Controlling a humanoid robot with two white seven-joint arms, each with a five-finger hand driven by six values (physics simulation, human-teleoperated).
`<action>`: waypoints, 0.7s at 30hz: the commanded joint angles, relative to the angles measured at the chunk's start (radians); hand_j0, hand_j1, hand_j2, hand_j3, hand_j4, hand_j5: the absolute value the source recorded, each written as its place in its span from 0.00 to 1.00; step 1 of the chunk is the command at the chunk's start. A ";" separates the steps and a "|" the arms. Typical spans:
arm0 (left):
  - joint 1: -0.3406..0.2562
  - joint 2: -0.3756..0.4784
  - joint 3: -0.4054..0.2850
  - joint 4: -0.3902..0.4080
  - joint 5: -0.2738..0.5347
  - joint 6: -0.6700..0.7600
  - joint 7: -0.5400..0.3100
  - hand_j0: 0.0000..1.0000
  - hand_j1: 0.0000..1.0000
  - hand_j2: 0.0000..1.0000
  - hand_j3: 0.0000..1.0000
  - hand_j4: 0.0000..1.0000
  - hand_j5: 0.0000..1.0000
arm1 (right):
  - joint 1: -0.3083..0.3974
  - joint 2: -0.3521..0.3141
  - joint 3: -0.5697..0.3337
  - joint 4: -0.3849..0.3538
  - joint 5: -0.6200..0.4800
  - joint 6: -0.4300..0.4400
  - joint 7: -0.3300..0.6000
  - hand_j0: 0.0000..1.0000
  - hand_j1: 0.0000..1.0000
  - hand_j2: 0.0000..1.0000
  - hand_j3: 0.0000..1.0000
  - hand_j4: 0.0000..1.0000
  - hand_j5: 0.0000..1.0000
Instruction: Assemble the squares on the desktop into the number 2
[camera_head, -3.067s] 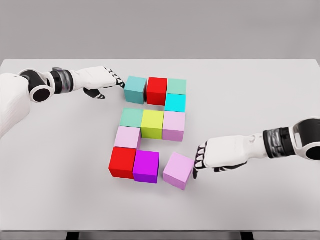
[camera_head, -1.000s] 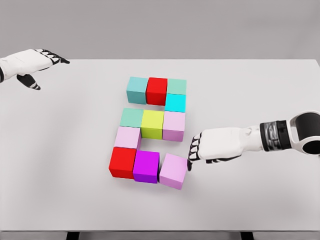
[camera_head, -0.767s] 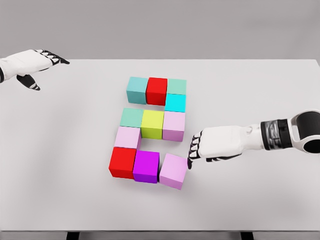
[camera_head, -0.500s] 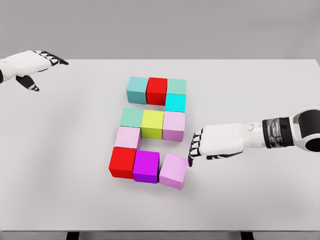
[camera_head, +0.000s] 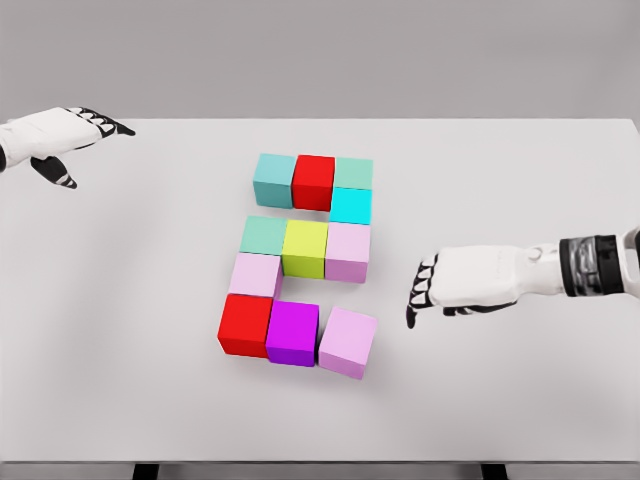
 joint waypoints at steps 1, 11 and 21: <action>0.000 0.000 0.003 0.000 0.005 0.001 0.001 1.00 1.00 1.00 1.00 1.00 1.00 | 0.000 -0.004 0.015 0.000 -0.006 0.002 -0.006 0.61 0.61 0.61 0.61 0.61 0.61; 0.003 0.002 0.003 0.000 0.005 0.001 0.001 1.00 1.00 1.00 1.00 1.00 1.00 | 0.000 0.004 0.045 0.000 -0.006 0.002 -0.019 0.60 0.60 0.60 0.60 0.60 0.60; 0.003 0.002 0.003 0.000 0.009 0.001 0.001 1.00 1.00 1.00 1.00 1.00 1.00 | 0.000 0.019 0.058 0.000 -0.003 0.002 -0.053 0.60 0.60 0.60 0.60 0.60 0.60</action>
